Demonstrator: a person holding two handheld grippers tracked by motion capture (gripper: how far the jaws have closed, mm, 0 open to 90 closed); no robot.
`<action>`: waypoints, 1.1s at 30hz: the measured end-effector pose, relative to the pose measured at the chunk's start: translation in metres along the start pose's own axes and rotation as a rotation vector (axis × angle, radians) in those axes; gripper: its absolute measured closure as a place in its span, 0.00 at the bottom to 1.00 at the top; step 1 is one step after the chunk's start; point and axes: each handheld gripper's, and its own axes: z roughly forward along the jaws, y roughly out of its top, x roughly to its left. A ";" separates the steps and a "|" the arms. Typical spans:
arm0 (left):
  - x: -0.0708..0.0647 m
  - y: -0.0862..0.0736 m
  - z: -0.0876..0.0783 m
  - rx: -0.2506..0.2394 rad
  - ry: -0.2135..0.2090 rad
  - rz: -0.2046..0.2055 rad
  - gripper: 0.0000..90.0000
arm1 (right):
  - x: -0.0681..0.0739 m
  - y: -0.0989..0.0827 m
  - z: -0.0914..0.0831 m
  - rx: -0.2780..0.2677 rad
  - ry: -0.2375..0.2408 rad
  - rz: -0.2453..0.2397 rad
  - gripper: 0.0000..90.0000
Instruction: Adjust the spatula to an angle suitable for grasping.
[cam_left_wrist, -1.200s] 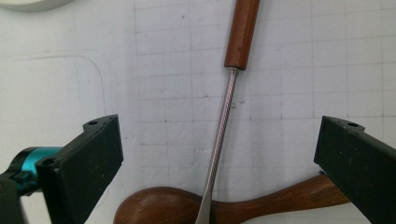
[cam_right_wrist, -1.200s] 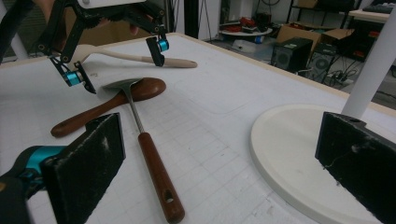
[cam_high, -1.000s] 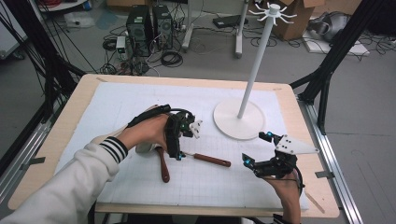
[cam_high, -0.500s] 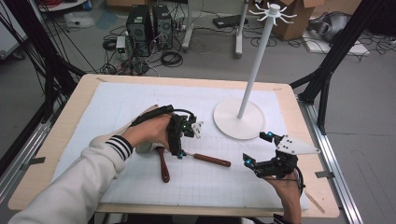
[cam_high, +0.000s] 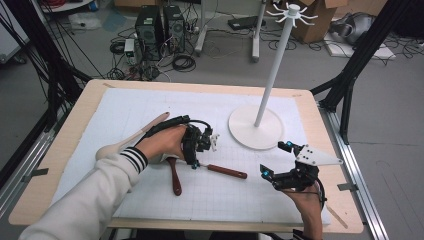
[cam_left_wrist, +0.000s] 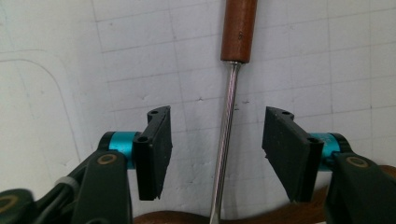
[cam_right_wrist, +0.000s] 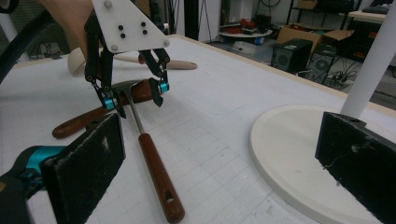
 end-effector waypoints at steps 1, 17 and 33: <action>0.000 0.001 0.002 0.002 -0.008 0.004 0.52 | 0.000 0.000 0.000 0.000 0.000 0.000 0.01; -0.003 0.010 0.013 0.073 -0.033 0.028 0.72 | 0.000 0.000 0.000 0.001 0.005 -0.004 0.01; -0.004 0.017 0.018 0.118 -0.029 0.062 0.82 | -0.001 0.000 -0.003 -0.011 0.001 0.003 0.00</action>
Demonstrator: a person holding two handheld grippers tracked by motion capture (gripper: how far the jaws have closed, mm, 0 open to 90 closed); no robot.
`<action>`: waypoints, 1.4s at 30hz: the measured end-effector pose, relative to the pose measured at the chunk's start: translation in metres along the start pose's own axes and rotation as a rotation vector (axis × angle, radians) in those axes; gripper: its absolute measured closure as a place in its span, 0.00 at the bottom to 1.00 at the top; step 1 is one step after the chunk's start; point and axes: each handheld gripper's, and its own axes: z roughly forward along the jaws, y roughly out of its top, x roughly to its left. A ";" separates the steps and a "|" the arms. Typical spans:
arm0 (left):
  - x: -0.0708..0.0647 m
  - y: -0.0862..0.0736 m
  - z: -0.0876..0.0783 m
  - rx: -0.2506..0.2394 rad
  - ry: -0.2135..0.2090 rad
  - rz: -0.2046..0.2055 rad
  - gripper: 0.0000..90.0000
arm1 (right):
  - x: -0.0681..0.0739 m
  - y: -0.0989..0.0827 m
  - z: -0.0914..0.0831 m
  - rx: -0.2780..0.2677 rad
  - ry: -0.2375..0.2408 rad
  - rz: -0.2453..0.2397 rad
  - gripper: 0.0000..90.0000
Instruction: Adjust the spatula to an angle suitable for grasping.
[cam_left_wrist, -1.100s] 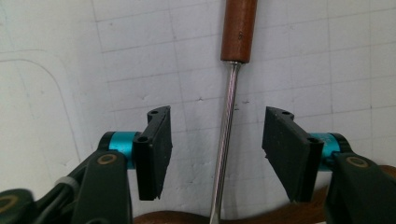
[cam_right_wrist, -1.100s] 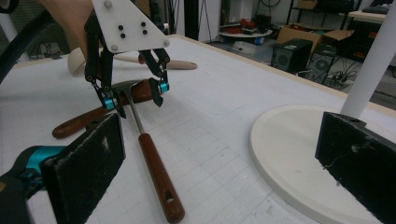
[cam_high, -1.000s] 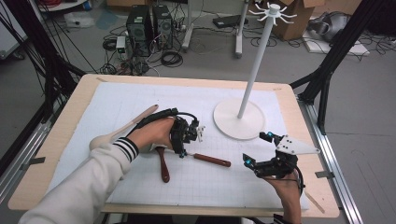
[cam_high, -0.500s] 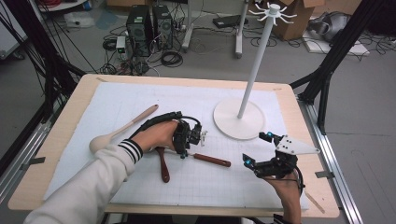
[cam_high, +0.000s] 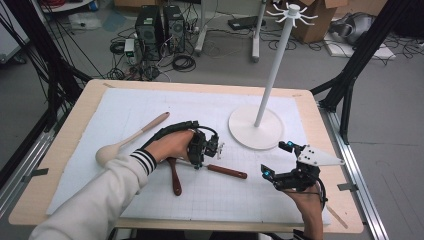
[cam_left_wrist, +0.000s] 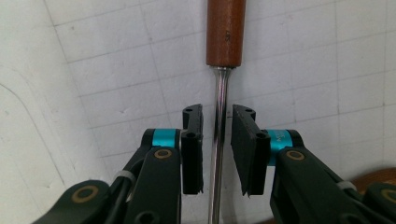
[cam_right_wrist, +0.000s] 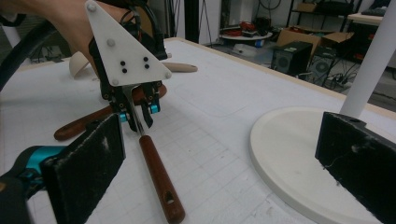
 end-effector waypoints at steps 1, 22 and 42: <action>0.000 0.000 0.000 0.002 0.005 -0.002 0.83 | 0.000 0.000 0.000 0.002 0.002 0.001 0.01; -0.001 0.003 0.006 0.035 -0.004 -0.002 0.89 | 0.000 0.000 0.000 -0.004 0.002 -0.001 0.01; -0.002 0.004 0.008 0.051 0.001 -0.006 0.91 | 0.000 0.000 0.000 -0.003 0.000 -0.001 0.01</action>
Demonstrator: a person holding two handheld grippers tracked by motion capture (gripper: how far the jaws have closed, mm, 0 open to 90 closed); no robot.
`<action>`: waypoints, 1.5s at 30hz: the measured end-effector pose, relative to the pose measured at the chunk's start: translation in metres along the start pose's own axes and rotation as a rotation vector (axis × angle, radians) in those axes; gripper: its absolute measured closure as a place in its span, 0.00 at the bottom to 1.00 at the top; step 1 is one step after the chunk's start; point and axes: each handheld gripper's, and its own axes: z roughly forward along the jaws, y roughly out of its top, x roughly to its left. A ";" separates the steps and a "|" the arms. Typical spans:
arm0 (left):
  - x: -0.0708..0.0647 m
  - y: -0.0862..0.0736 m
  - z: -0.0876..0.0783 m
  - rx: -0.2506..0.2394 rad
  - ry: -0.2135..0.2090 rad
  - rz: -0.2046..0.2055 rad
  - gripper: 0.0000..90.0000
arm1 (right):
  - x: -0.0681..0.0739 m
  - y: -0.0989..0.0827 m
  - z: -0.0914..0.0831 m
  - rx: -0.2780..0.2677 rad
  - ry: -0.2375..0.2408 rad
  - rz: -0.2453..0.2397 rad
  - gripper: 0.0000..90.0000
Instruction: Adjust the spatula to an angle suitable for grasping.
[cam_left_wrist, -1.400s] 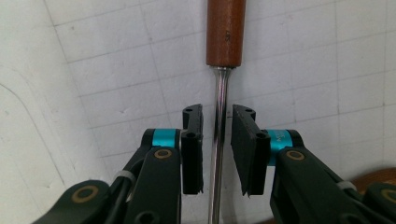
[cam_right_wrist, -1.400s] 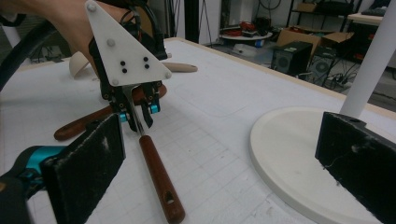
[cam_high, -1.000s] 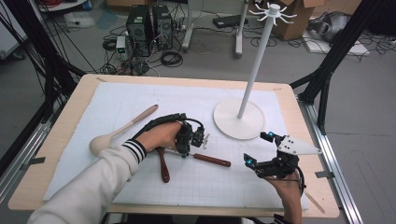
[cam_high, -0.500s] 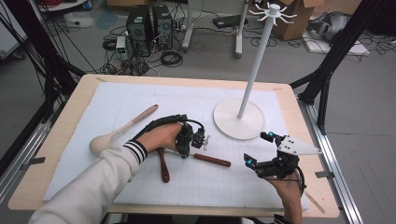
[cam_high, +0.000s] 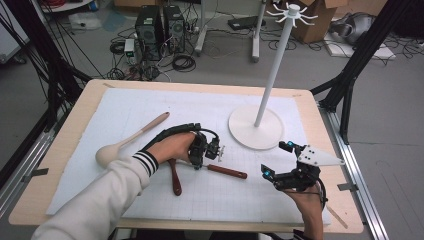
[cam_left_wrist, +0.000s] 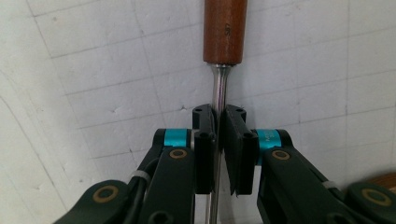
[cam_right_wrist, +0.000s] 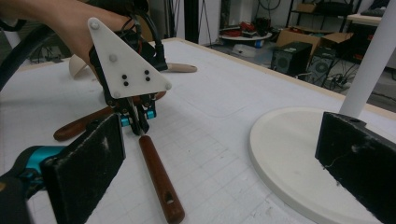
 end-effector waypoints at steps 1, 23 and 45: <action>0.000 0.000 0.000 0.003 -0.002 0.001 0.92 | 0.000 0.000 0.000 -0.001 0.001 0.000 0.01; 0.000 -0.009 -0.016 -0.058 0.018 -0.028 0.93 | -0.001 0.000 -0.002 -0.005 -0.005 0.004 0.01; -0.012 -0.043 -0.059 -0.178 0.106 -0.127 0.93 | -0.002 -0.001 -0.001 -0.011 -0.019 0.006 0.01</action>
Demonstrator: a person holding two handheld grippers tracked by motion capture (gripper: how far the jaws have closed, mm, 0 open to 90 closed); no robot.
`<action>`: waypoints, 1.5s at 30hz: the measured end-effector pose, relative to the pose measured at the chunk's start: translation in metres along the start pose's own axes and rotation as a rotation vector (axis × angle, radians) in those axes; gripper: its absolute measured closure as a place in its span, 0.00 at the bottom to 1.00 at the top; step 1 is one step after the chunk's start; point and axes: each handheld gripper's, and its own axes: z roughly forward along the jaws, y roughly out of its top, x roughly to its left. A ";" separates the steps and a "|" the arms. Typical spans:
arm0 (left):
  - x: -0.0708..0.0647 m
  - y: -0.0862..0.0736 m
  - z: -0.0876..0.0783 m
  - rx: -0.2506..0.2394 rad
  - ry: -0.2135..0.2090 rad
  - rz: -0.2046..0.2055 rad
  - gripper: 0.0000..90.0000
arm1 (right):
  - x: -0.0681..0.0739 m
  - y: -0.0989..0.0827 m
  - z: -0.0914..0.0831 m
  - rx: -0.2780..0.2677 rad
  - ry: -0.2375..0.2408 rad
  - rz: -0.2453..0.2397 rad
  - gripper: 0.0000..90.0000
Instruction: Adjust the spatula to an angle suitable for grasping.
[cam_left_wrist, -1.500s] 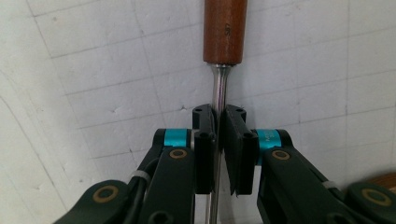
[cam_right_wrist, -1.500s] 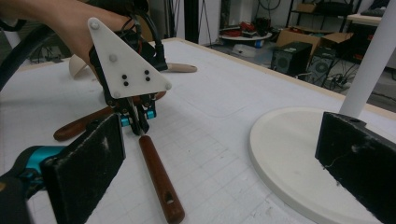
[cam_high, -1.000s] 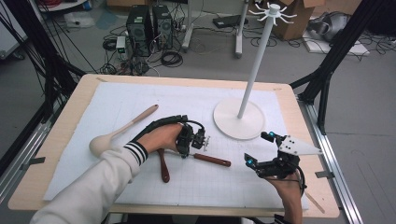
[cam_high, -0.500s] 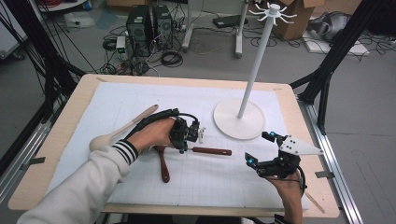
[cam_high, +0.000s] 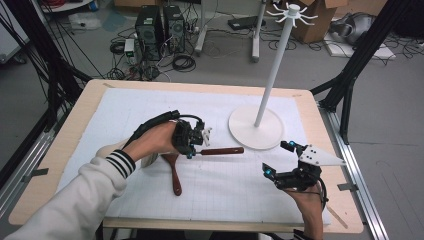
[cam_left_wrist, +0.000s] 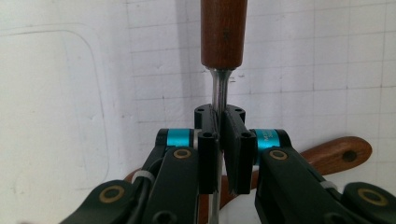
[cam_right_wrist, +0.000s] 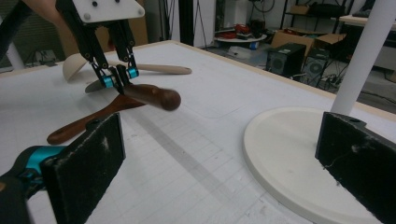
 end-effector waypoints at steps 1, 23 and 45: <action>0.000 -0.001 -0.002 -0.005 0.005 -0.003 0.93 | 0.000 0.000 0.000 -0.001 0.000 -0.004 0.00; 0.001 -0.033 -0.041 -0.132 0.058 -0.067 0.94 | 0.003 0.002 0.005 0.000 -0.002 -0.008 0.00; 0.002 -0.050 -0.071 -0.244 0.151 -0.162 0.94 | 0.004 0.003 0.007 -0.018 -0.006 0.006 0.00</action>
